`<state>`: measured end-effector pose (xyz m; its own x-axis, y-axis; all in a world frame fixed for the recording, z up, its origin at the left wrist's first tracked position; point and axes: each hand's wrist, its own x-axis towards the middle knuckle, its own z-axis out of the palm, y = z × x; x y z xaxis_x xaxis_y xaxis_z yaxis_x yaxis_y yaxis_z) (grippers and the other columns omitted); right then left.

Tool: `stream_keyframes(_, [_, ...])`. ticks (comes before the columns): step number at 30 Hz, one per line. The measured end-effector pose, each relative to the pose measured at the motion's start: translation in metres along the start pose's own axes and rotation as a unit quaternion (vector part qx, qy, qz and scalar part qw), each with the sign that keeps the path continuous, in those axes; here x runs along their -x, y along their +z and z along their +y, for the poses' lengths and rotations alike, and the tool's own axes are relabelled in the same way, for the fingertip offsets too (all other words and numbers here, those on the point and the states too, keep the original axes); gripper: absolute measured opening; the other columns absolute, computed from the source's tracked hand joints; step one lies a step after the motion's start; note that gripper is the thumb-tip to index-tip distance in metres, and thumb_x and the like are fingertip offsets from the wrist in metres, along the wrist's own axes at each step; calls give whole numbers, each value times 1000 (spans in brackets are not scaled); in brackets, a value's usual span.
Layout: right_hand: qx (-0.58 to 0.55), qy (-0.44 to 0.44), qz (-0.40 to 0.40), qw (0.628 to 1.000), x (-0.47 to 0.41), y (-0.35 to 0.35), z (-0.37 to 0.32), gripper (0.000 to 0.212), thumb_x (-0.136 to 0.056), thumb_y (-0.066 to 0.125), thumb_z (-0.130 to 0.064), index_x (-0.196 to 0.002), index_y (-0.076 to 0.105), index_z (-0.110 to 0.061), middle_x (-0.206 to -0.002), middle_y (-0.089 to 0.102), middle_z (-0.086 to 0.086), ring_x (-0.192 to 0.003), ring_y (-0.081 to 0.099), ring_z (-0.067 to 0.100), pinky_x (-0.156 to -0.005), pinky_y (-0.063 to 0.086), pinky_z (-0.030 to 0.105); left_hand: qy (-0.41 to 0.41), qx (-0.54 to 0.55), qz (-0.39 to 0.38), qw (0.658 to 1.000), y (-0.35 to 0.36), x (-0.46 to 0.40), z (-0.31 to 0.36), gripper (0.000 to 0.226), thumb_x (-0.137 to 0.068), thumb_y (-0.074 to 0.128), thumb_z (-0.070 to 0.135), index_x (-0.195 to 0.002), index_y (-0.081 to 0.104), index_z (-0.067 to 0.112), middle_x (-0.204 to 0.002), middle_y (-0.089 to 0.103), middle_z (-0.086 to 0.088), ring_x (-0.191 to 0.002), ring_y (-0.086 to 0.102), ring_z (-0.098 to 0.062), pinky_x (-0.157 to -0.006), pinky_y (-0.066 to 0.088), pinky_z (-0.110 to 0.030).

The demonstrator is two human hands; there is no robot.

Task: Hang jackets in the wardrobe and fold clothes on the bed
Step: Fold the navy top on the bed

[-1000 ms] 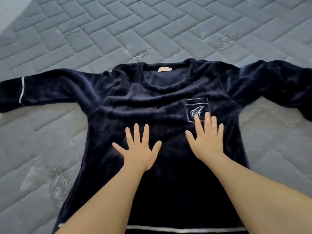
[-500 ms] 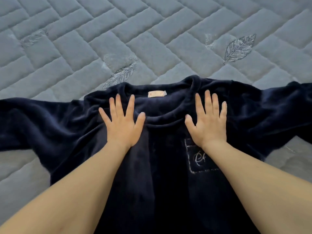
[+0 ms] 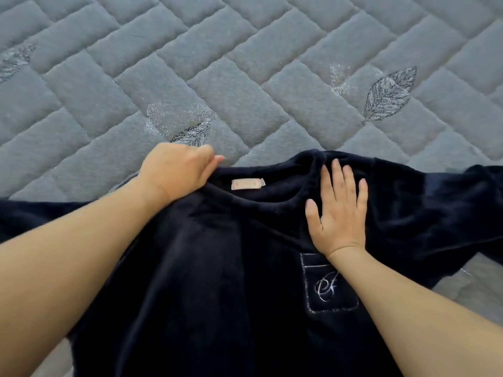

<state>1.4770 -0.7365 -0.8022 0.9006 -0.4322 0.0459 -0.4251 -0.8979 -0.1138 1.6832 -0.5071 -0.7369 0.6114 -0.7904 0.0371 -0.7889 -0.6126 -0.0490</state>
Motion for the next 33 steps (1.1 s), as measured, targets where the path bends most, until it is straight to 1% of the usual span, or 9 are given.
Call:
stream_keyframes(6, [-9,-11,11,1000,0,5,2,65,-95,27,-40,-153,25,-11,-162,18,11,-149,14,29,-120,6,54,-93,55,97,989,18,24,102,26,-97,48,32,-94,60,9,-101,60,-17,-91,54,-35,-78,42,-48])
stream_keyframes(11, [-33,-13,29,999,0,8,4,62,-98,21,-40,-153,26,-13,-162,19,8,-149,15,26,-121,4,51,-69,74,-62,993,44,64,144,57,-98,30,46,-150,35,24,-156,30,-5,-146,22,-27,-120,6,-53])
stream_keyframes(14, [-94,-16,-11,995,-1,-10,4,59,-99,25,-37,-154,23,-15,-163,14,5,-150,10,22,-121,-2,46,-104,48,-125,986,39,55,146,57,-100,25,46,-154,20,31,-161,14,-1,-149,7,-22,-119,-5,-49])
stream_keyframes(17, [-343,-20,-19,939,11,-55,33,54,-98,44,-18,-150,33,-12,-161,22,5,-148,18,18,-122,9,41,-163,21,-152,975,25,44,160,56,-99,33,41,-153,22,30,-161,15,-1,-147,7,-22,-118,-4,-52])
stream_keyframes(22, [-258,54,237,935,67,-125,212,53,-75,57,-15,-127,58,-4,-134,55,17,-124,50,34,-105,35,44,-214,53,-5,975,-36,-13,275,54,-69,49,26,-117,53,1,-119,50,-26,-104,48,-44,-91,40,-53])
stream_keyframes(25, [-166,312,115,928,95,-131,326,63,-80,61,-25,-139,47,-7,-144,44,19,-130,41,38,-108,30,48,-118,240,-103,958,-53,-64,377,65,-83,52,26,-144,32,19,-141,35,-15,-124,39,-39,-102,38,-53])
stream_keyframes(28, [-270,565,-56,777,94,-130,383,74,-87,50,-60,-147,37,-20,-155,28,12,-140,26,34,-116,19,45,-119,281,-265,915,-46,-101,444,78,-91,49,38,-152,0,40,-160,2,6,-147,3,-27,-109,15,-69])
stream_keyframes(31, [-329,482,-125,802,83,-126,392,74,-75,60,-67,-135,53,-24,-151,34,8,-136,32,33,-115,28,46,-141,163,-295,931,-34,-110,471,79,-92,48,45,-152,-2,40,-161,-4,7,-147,-6,-28,-103,13,-77])
stream_keyframes(33, [-456,417,-123,776,76,-128,383,55,-78,69,-42,-124,60,-13,-133,56,16,-119,54,35,-102,46,45,-143,136,-278,940,-36,-108,481,70,-95,45,32,-152,5,36,-160,0,3,-145,-1,-32,-103,17,-75])
